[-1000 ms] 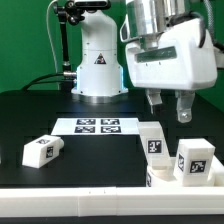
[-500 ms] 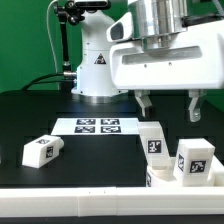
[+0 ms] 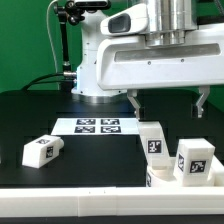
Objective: Assemble stool
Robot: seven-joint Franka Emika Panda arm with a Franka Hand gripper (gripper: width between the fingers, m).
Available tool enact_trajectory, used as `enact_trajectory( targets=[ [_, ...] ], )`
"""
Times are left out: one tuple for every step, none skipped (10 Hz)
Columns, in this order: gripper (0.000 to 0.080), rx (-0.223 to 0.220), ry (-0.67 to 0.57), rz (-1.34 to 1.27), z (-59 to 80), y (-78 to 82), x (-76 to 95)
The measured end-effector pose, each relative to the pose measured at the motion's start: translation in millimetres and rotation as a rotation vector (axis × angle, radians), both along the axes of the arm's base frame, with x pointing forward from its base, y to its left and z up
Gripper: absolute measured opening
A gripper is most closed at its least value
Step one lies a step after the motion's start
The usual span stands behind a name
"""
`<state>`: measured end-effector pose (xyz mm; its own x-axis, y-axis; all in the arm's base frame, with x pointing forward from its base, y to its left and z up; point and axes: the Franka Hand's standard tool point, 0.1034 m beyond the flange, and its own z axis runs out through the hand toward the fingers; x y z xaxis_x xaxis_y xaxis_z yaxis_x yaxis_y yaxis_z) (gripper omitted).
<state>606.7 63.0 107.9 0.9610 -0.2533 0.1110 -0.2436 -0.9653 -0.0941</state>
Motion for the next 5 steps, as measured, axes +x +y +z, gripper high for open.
enact_trajectory(
  targets=[
    [0.0649,-0.012,-0.006,0.087,0.0,-0.3,0.0],
    [0.0649,-0.02,-0.01,0.148,0.0,-0.6,0.0],
    [0.0649,-0.031,-0.015,0.214,-0.4,-0.9,-0.1],
    [0.0649,-0.067,-0.033,0.375,-2.0,-1.6,-0.6],
    [0.0649,-0.099,-0.04,0.513,-2.4,-2.2,-0.8]
  ],
)
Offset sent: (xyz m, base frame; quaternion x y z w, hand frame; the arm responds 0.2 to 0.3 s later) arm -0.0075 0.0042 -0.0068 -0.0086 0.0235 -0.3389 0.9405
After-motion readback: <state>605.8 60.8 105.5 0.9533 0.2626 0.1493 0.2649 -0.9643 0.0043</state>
